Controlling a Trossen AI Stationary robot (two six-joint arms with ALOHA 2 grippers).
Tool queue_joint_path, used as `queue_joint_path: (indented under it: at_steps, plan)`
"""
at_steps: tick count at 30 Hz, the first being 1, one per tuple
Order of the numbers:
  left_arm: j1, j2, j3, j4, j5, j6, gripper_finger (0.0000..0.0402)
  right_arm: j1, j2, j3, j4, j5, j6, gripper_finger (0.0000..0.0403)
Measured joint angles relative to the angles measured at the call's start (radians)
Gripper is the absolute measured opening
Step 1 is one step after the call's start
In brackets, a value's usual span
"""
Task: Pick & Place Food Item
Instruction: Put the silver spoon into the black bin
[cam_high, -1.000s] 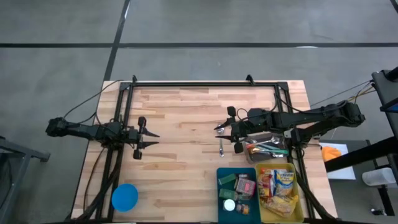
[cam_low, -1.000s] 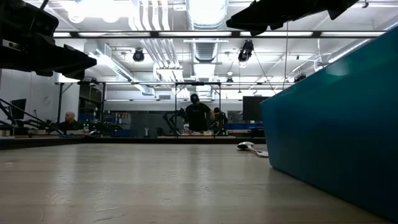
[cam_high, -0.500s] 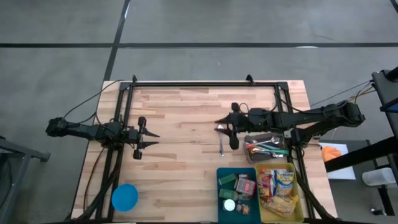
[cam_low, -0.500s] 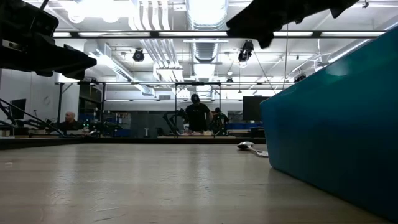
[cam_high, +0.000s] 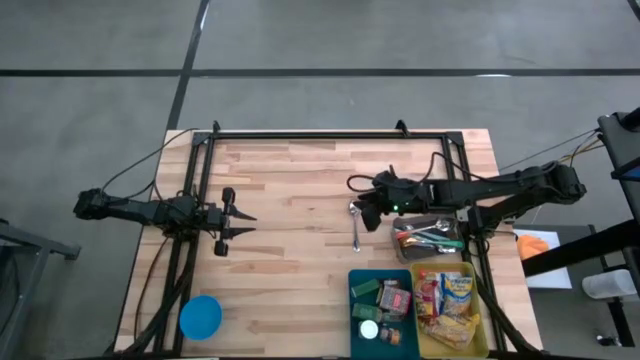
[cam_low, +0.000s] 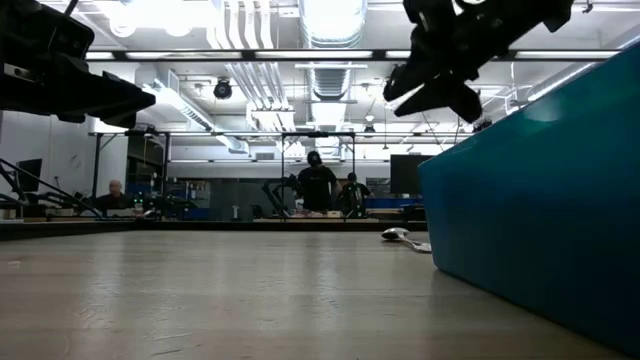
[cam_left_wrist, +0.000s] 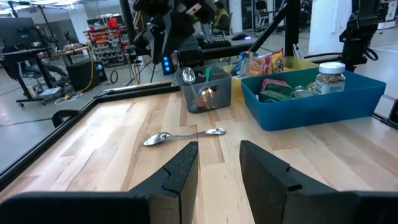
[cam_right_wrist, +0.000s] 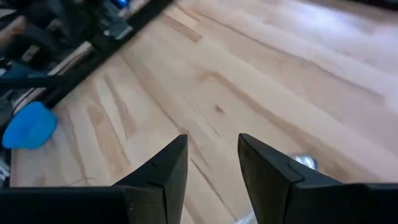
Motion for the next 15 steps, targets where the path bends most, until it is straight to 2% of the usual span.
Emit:
queue_joint_path:
  at_steps: [7, 12, 15]
  plan:
    - [0.0, 0.0, 0.0, 0.0, 0.0, 0.0, 0.0119, 0.002, 0.063, 0.139, -0.312, -0.029, 0.172, 0.0141]
    - [0.0, 0.006, 0.0, 0.0, 0.0, 0.0, 0.0119, -0.006, 0.204, 0.282, -0.523, -0.025, 0.201, 0.0141]
    - [0.0, 0.006, 0.0, 0.0, 0.0, 0.001, 0.0119, -0.011, 0.299, 0.347, -0.586, -0.022, 0.216, 0.0141]
